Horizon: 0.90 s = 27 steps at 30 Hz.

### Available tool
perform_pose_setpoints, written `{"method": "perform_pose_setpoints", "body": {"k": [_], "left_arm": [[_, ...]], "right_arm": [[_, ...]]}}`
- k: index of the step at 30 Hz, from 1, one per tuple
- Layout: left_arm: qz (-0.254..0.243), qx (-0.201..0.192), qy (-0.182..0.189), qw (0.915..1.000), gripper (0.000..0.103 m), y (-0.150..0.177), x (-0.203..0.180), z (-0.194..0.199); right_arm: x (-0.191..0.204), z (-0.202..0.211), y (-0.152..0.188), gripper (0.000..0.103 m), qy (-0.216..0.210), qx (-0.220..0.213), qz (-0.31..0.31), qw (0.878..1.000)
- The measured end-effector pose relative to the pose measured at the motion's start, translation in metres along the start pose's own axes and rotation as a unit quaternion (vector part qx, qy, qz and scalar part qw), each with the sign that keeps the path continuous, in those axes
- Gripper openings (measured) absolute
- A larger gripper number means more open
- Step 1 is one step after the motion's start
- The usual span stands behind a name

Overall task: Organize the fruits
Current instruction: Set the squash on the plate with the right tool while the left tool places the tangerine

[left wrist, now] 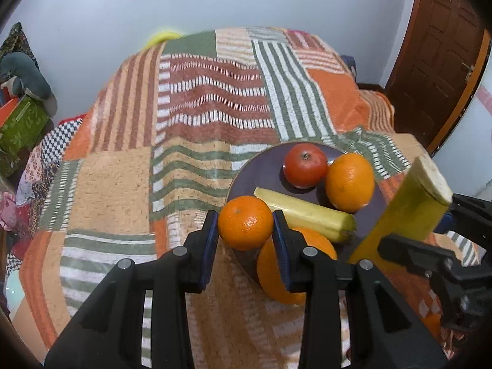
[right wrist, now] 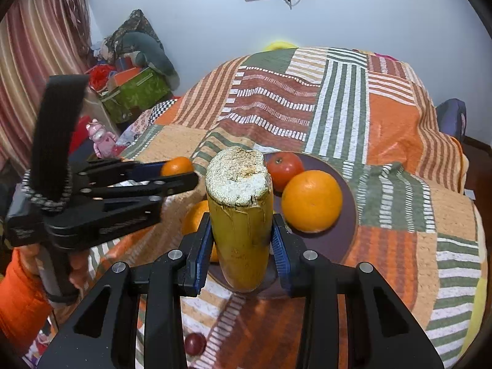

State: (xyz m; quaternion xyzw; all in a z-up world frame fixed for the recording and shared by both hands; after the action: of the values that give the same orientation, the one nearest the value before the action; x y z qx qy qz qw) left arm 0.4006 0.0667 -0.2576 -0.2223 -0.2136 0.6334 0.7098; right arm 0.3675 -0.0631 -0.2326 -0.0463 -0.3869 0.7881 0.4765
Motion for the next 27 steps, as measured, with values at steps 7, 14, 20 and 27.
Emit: {"method": "perform_pose_setpoints", "body": {"k": [7, 14, 20, 27], "left_arm": [[0.000, 0.017, -0.003, 0.9998, 0.035, 0.004, -0.004, -0.027], [0.012, 0.021, 0.008, 0.9997, 0.059, 0.000, 0.001, -0.032], [0.011, 0.017, 0.006, 0.9998, 0.061, 0.000, -0.001, -0.027], [-0.008, -0.004, -0.012, 0.9999, 0.061, 0.003, -0.004, 0.000]], "right_arm": [[-0.006, -0.025, 0.010, 0.034, 0.020, 0.021, 0.012, 1.000], [-0.015, -0.026, 0.004, 0.034, 0.011, 0.023, -0.014, 1.000], [-0.020, -0.018, -0.004, 0.043, 0.028, 0.007, -0.016, 0.999], [-0.030, -0.001, -0.008, 0.043, 0.050, -0.006, -0.013, 0.999]]}}
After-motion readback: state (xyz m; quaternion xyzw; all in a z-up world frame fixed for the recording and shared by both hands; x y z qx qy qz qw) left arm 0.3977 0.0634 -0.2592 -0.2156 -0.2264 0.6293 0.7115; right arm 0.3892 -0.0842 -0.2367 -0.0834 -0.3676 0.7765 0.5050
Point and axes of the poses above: each gripper's, at about its wrist camera, not at the fingertips, and z roughly against the way its jaws point, x to its left, y to its underside, the point moved 8 cm from there along -z, roughly the way its jaws point, and after that the axes turned 6 degrees about -z, right-handed, at the moved point
